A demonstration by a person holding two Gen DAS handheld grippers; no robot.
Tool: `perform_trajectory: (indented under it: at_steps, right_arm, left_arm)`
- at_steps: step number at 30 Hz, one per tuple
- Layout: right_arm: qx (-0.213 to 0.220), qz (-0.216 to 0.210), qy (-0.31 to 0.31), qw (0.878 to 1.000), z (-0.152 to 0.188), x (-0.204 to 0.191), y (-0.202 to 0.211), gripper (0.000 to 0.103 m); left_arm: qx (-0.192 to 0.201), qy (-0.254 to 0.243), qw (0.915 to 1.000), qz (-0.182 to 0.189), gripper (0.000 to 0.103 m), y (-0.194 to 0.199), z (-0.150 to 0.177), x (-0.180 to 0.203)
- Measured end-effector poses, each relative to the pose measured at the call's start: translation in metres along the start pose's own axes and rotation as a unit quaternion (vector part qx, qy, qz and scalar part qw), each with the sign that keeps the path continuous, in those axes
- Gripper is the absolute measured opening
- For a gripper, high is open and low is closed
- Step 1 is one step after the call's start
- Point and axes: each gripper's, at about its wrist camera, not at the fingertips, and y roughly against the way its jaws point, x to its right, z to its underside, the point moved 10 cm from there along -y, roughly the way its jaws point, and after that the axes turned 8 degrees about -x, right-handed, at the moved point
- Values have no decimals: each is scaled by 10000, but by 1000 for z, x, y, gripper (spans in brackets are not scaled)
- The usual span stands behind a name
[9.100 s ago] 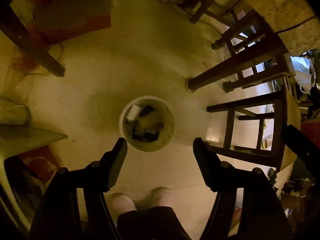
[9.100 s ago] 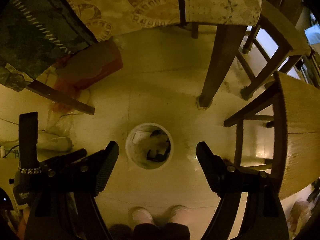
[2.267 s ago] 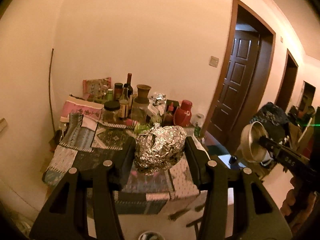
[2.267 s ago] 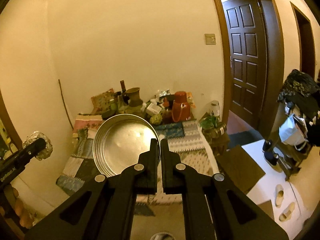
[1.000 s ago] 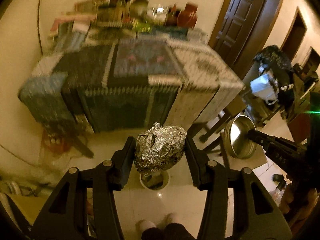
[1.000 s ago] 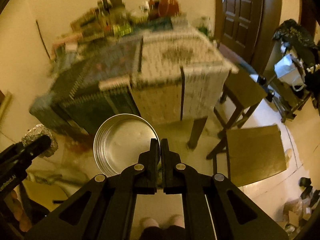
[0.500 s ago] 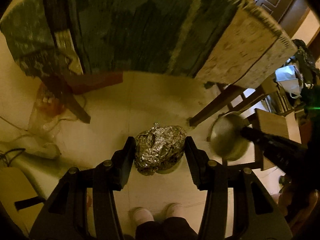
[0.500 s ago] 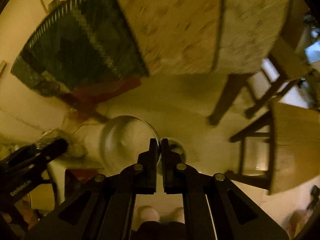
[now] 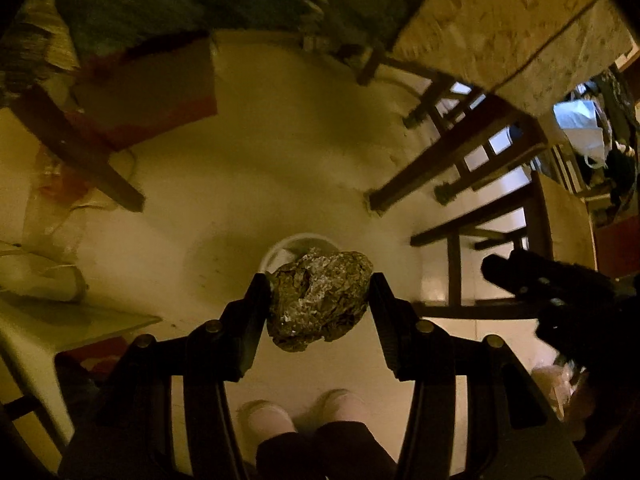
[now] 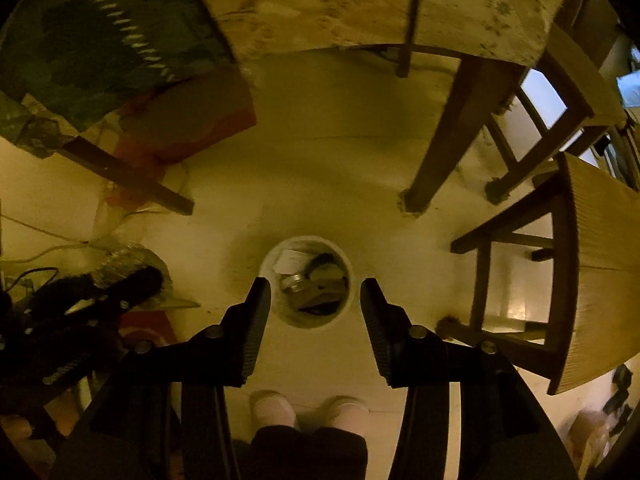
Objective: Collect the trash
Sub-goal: 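Open the left gripper to drop the foil ball while the right drops the tin, then raise both tools from the bin back over the table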
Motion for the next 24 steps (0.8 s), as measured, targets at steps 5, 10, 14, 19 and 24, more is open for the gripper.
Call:
perform_trajectory:
  at_steps: [5, 10, 14, 19, 24]
  right_arm:
    - [71, 25, -103, 9999, -5, 11, 8, 43]
    - [163, 18, -80, 9998, -8, 10, 24, 43]
    - [202, -1, -5, 9998, -9, 9, 39, 43]
    - [354, -5, 76, 9993, -10, -2, 79, 43]
    - [597, -36, 129, 9981, -14, -16, 133, 43]
  left_arm:
    - [-424, 118, 9990, 5, 72, -27, -1, 10]
    - [-448, 2, 9987, -236, 72, -22, -2, 15]
    - [-285, -44, 9994, -209, 72, 8, -5, 21]
    - [-3, -34, 9997, -249, 72, 63, -13, 24]
    - [405, 3, 9989, -238, 72, 139, -22, 31]
